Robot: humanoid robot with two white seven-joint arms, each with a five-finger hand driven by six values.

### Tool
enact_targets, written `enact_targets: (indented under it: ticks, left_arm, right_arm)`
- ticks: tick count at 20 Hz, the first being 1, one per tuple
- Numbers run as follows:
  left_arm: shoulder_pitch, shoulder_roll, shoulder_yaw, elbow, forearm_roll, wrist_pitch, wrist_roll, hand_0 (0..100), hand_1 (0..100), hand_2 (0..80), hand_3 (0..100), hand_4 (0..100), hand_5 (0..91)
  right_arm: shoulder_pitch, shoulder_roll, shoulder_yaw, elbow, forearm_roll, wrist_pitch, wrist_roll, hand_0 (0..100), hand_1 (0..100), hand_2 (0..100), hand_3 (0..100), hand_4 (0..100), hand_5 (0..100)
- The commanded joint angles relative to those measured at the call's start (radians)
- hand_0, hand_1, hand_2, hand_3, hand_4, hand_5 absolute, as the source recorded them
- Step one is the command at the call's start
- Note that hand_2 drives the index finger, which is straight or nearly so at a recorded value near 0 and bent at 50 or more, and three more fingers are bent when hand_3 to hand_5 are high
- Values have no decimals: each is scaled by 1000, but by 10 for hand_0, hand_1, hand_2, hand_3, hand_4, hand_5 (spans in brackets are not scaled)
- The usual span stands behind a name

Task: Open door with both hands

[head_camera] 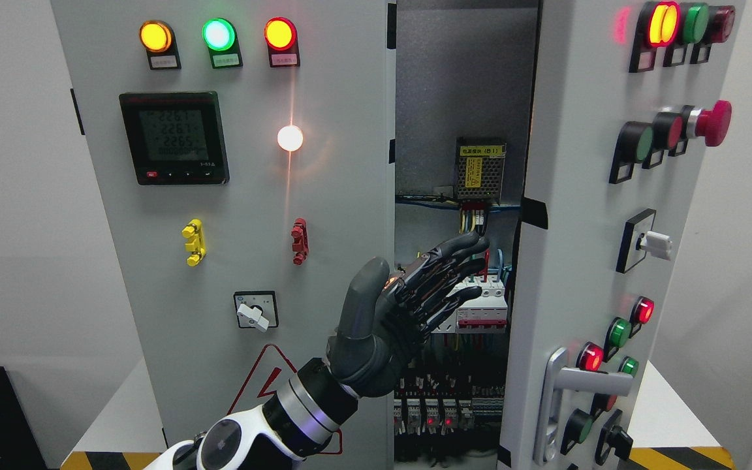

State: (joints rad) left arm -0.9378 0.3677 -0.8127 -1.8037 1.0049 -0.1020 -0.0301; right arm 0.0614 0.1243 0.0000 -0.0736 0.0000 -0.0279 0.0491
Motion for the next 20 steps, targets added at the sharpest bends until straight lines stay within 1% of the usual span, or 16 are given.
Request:
enact_targets:
  ticks: [1,4,6,13,20]
  left_arm:
    - [-99,-4,-72,-2,89,18,1,0,0,0,0,0,0]
    - [-122,-16,-92,0,135,33,1,0,0,0,0,0,0]
    - [-125,-33,-94,0,146,57,1,0,0,0,0,0,0]
    - [-147,-73,-112,-5,146,76,2,0,0,0,0,0,0]
    - [-156,-73,-114,-9,146,76,1,0,0,0,0,0,0]
  right_arm:
    - [0,0,-5,0,17,0,0,191,0,0,0,0,0]
    - [0,0,-5,0,17,0,0,191,0,0,0,0,0]
    - [0,0,-5,0,17,-1,0,191,0,0,0,0,0]
    - [0,0,-5,0,17,0,0,191,0,0,0,0,0]
    - [0,0,-5,0,18,0,0,191,0,0,0,0,0]
